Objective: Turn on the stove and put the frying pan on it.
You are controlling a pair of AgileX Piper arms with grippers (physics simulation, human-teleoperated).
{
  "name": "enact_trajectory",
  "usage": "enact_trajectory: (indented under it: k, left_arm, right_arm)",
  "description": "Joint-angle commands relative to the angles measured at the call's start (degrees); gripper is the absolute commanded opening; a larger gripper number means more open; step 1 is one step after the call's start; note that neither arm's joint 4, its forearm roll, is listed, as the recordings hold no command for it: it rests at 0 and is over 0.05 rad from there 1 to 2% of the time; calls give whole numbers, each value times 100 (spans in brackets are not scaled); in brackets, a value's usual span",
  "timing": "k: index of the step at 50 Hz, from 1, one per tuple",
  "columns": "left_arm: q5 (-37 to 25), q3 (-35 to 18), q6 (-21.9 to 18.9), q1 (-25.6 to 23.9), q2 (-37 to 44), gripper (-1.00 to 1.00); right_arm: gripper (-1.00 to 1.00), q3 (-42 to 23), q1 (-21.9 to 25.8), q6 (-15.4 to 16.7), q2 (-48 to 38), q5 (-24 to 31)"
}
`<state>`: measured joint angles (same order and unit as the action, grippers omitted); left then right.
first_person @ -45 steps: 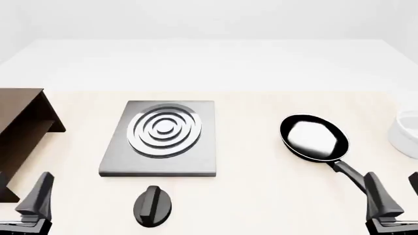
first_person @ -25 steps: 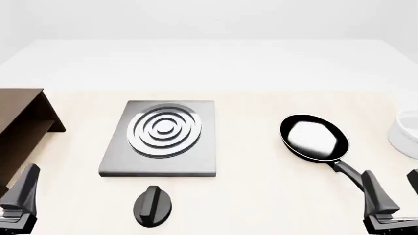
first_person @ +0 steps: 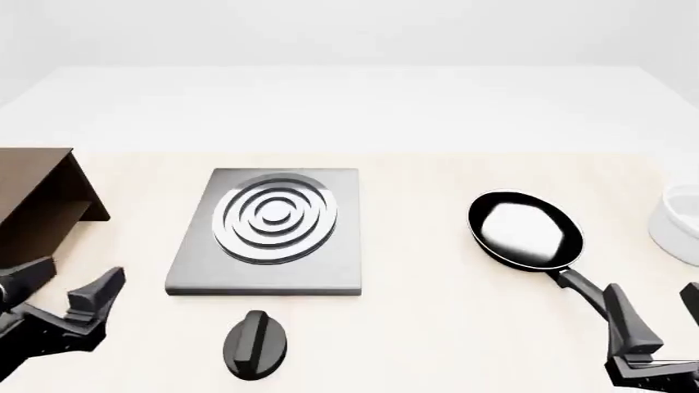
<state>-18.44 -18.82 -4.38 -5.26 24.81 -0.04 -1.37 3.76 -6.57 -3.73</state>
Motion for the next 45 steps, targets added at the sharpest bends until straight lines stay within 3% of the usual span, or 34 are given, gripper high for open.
enact_trajectory:
  k: [1, 15, 21, 34, 45]
  left_arm:
    - [367, 277, 244, -393, 1219, 100]
    - [827, 606, 426, -595, 1774, 100]
    - [1136, 721, 776, -892, 2153, 100]
    - [2876, 1095, 1223, -1189, 3877, 100]
    - [3890, 1320, 1758, -1555, 4898, 100]
  right_arm:
    - [100, 0, -50, 54, -10, 40]
    - [100, 1, -49, 147, -123, -61]
    - [100, 1, -53, 156, -182, -117]
    - [100, 1, -67, 198, -234, -166]
    - [100, 1, -75, 203, -332, -252]
